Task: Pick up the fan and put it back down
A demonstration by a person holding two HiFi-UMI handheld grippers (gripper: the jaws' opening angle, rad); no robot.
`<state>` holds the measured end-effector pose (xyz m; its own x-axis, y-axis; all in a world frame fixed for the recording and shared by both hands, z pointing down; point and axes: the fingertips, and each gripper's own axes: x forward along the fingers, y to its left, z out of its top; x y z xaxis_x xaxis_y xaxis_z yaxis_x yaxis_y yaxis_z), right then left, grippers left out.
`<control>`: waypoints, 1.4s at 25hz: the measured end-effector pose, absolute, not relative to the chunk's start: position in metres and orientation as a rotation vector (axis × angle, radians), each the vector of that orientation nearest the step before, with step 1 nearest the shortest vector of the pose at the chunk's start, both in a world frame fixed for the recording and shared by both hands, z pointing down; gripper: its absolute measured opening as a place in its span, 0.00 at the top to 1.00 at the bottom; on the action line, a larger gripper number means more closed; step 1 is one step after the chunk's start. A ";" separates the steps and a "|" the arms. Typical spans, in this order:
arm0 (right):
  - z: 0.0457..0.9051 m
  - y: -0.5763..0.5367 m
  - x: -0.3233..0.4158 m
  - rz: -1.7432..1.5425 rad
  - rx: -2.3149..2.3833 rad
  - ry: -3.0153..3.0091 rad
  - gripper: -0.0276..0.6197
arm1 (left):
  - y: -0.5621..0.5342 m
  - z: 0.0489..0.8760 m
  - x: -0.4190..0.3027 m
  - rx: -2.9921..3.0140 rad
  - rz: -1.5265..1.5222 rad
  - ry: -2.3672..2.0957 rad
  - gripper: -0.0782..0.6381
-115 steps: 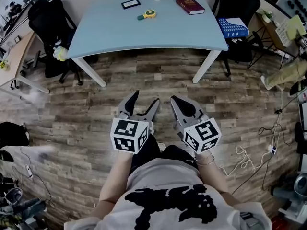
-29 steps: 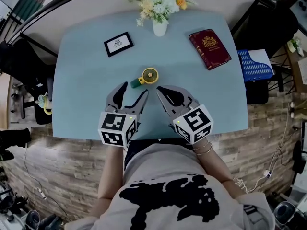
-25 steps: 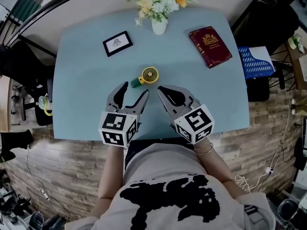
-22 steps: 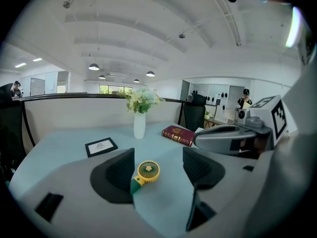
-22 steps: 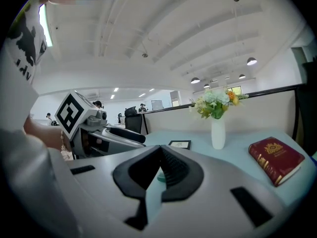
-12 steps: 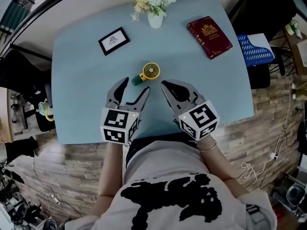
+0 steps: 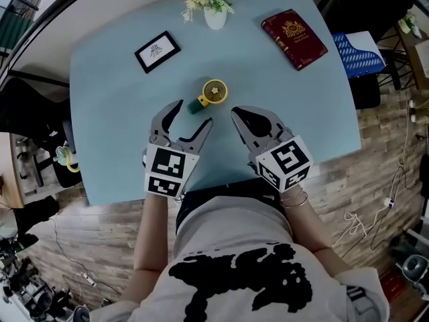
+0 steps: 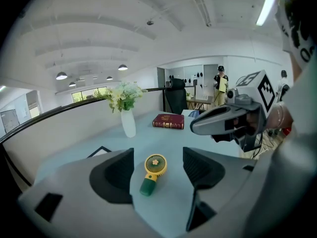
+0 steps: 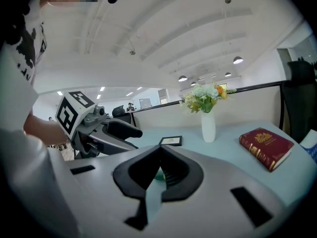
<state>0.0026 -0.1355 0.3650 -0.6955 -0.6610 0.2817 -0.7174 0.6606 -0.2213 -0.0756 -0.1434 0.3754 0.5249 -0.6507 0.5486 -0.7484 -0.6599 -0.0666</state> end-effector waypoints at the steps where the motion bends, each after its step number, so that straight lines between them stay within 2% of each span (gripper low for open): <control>1: 0.367 -0.135 0.003 0.481 1.137 -2.690 0.95 | -0.144 0.376 -0.076 2.589 0.818 -1.184 0.46; 11: 0.388 -0.134 0.003 0.544 1.186 -2.630 0.95 | -0.156 0.401 -0.076 2.624 0.897 -1.042 0.42; 27: 0.431 -0.141 -0.004 0.634 1.209 -2.528 0.95 | -0.177 0.457 -0.076 2.591 1.014 -0.782 0.42; 35: 0.454 -0.146 0.000 0.697 1.273 -2.465 0.95 | -0.184 0.494 -0.077 2.608 1.166 -0.674 0.42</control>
